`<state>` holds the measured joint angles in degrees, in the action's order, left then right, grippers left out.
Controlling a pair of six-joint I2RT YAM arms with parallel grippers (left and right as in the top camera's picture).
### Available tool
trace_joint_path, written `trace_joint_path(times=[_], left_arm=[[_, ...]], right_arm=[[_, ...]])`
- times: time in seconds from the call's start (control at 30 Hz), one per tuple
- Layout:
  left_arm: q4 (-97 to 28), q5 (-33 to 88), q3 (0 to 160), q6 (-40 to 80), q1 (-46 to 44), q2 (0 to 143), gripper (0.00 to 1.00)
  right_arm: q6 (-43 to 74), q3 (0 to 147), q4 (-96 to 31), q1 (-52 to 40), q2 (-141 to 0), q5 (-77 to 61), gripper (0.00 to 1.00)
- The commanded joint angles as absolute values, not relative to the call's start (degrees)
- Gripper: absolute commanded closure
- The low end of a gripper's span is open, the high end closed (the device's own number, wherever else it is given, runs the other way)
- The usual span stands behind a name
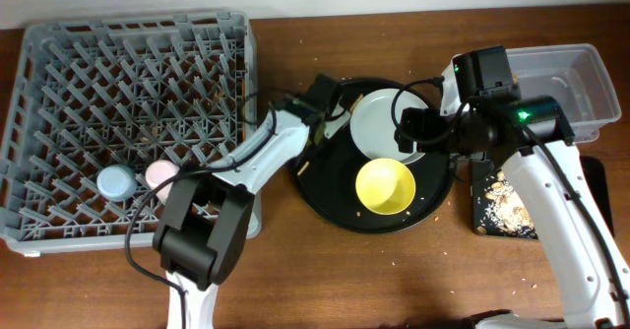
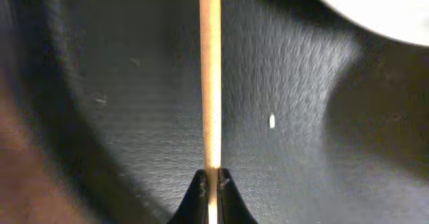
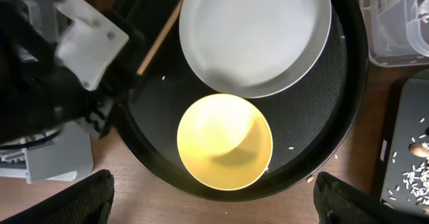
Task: Sort waste into correct bins and load items into the dishwasher rack
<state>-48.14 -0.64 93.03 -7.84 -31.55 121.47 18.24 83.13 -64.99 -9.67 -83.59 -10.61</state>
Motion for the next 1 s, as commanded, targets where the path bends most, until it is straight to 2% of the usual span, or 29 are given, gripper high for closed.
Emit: trace_joint_path(times=[0.0,0.07,0.1,0.17,0.3,0.37,0.47,0.5,0.53,0.6,0.63,0.7,0.8,0.83,0.97], left_arm=[[-59.00,-3.07,108.29,-2.09,-29.26,119.74,1.00],[-68.42,-5.26,116.75,3.64,-26.09,118.39,1.00],[-72.64,-7.92,119.52,7.88,-23.42,117.43,0.96],[-75.83,-7.99,119.31,12.16,-18.50,117.03,0.95],[-71.16,-7.94,108.60,14.76,-12.14,117.14,0.95],[-66.61,-7.46,102.65,14.68,-11.97,117.14,0.95],[-66.02,-4.73,102.10,11.90,-12.21,116.31,0.94],[-66.37,-4.71,102.48,11.92,-12.21,115.50,0.86],[-66.81,-3.75,102.76,11.92,-12.21,114.48,0.70],[-67.57,1.39,103.96,11.92,-12.21,111.83,0.50],[-67.70,8.08,104.64,11.90,-12.36,109.86,0.46],[-67.57,17.10,104.64,8.80,-14.90,108.18,0.45],[-64.38,17.74,102.10,8.45,-22.20,109.56,0.45],[-61.56,18.90,99.68,8.45,-24.91,110.50,0.45],[-52.73,21.74,94.67,9.58,-32.16,118.61,0.45]], right_arm=[[18.48,83.15,-64.93,-9.67,-83.68,-10.09,0.04],[18.48,83.15,-64.93,-9.67,-83.68,-10.09,0.04],[18.48,83.15,-64.93,-9.67,-83.68,-10.09,0.04],[18.48,83.15,-64.93,-9.67,-83.68,-10.09,0.04],[18.48,83.15,-64.71,-9.67,-83.68,-10.09,0.04],[18.48,83.15,-64.62,-9.67,-83.68,-10.09,0.04],[18.50,83.15,-64.62,-9.67,-83.68,-10.09,0.04],[18.48,83.15,-64.66,-9.67,-83.68,-10.09,0.04],[18.48,83.15,-64.69,-9.67,-83.68,-10.09,0.04],[18.48,83.15,-64.71,-9.69,-83.68,-10.09,0.04],[18.48,83.15,-64.77,-9.67,-83.68,-10.09,0.04],[18.48,83.15,-64.79,-9.67,-83.68,-10.09,0.04],[18.50,83.15,-64.79,-9.67,-83.68,-10.09,0.03],[18.50,83.15,-64.79,-9.67,-83.68,-10.09,0.00],[18.50,83.15,-64.79,-9.69,-83.68,-10.09,0.01]])
